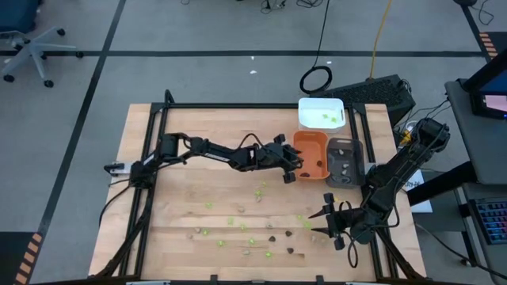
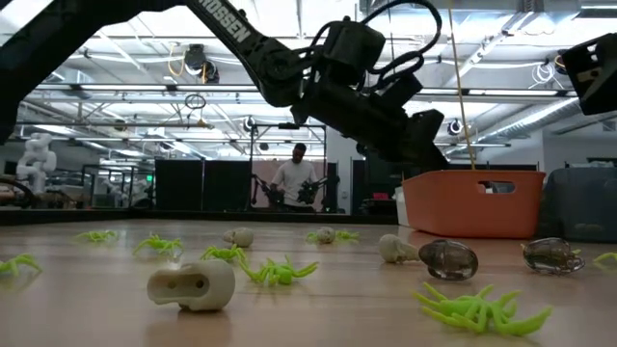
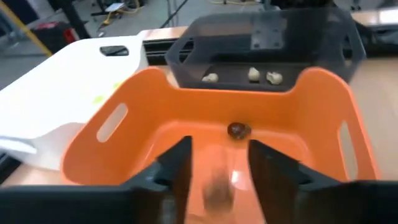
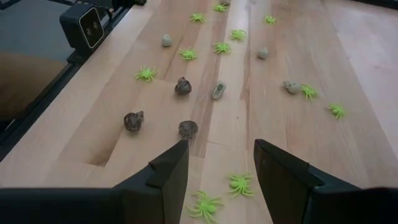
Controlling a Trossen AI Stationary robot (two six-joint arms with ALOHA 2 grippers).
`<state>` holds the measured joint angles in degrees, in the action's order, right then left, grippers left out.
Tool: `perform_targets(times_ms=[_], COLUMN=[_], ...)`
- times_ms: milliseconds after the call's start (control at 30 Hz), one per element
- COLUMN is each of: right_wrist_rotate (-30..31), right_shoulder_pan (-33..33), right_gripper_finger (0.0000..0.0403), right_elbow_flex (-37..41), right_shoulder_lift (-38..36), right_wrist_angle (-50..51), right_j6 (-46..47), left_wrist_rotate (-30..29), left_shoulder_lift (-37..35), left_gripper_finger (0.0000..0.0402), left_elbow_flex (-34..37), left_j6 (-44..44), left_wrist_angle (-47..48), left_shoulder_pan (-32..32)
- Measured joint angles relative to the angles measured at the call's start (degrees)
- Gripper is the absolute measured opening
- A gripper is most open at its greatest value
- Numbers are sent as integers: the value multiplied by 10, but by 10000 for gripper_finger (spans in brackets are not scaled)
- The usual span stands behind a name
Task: Sort Halloween decoration
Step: Put the black skull toy into the orange bin, then put the green spider toy into the white bin
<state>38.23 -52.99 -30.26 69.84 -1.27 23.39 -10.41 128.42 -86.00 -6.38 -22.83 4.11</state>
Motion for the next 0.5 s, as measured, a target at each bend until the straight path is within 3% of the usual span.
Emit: perform_targets(times_ms=[133, 233, 400, 500], right_wrist_rotate=[11, 11, 26, 24], right_shoulder_pan=[1, 7, 43, 88], right_gripper_finger=[166, 166, 166, 166], right_elbow_flex=[0, 0, 0, 0], right_shoulder_lift=[0, 0, 0, 0], right_wrist_angle=[-3, -3, -9, -11], right_j6=[4, 18, 29, 27], left_wrist_rotate=[-37, -47, -61, -106], left_shoulder_lift=[-18, -60, -164, -222], left_gripper_finger=[228, 260, 265, 255], left_elbow_flex=[0, 0, 0, 16], left_j6=[63, 104, 184, 186], left_wrist_angle=[12, 76, 295, 360], left_shoulder_pan=[-8, -16, -35, -61])
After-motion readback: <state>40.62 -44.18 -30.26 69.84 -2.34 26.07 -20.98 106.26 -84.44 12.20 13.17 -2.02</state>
